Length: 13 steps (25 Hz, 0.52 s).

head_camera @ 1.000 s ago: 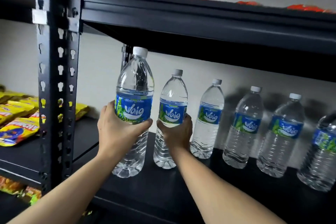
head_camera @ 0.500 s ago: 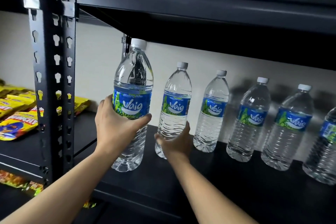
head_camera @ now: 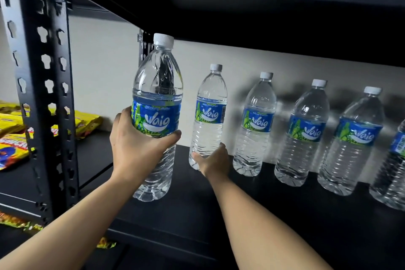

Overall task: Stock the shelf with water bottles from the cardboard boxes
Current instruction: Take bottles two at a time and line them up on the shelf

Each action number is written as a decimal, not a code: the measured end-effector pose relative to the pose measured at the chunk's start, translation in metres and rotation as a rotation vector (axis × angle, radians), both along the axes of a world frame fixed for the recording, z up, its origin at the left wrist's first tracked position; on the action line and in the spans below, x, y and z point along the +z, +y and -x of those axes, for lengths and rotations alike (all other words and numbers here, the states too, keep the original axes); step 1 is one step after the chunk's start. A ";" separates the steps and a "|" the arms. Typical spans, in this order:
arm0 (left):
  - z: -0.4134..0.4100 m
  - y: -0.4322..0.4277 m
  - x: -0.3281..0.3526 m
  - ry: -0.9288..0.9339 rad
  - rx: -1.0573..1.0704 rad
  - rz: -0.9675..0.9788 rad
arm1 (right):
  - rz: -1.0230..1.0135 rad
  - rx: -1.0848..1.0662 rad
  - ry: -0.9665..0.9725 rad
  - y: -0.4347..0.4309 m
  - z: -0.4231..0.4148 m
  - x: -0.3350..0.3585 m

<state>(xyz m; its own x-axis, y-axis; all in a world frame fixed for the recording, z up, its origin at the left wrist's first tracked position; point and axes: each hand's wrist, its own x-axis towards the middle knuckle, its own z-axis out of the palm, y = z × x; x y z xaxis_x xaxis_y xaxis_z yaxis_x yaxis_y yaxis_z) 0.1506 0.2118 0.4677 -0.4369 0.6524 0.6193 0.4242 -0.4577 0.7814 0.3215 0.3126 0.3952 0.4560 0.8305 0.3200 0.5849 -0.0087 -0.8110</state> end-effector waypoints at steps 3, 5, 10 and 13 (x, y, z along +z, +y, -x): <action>0.003 0.005 -0.004 -0.013 0.000 -0.004 | 0.042 -0.014 -0.035 0.011 -0.002 0.004; 0.004 0.006 -0.005 -0.016 -0.001 -0.001 | 0.055 -0.019 -0.057 0.012 -0.003 0.004; 0.001 0.009 -0.009 -0.018 -0.007 0.006 | 0.010 0.009 -0.053 0.011 -0.003 0.000; -0.002 0.009 -0.010 -0.009 -0.014 0.008 | 0.046 0.086 -0.037 0.004 -0.008 -0.005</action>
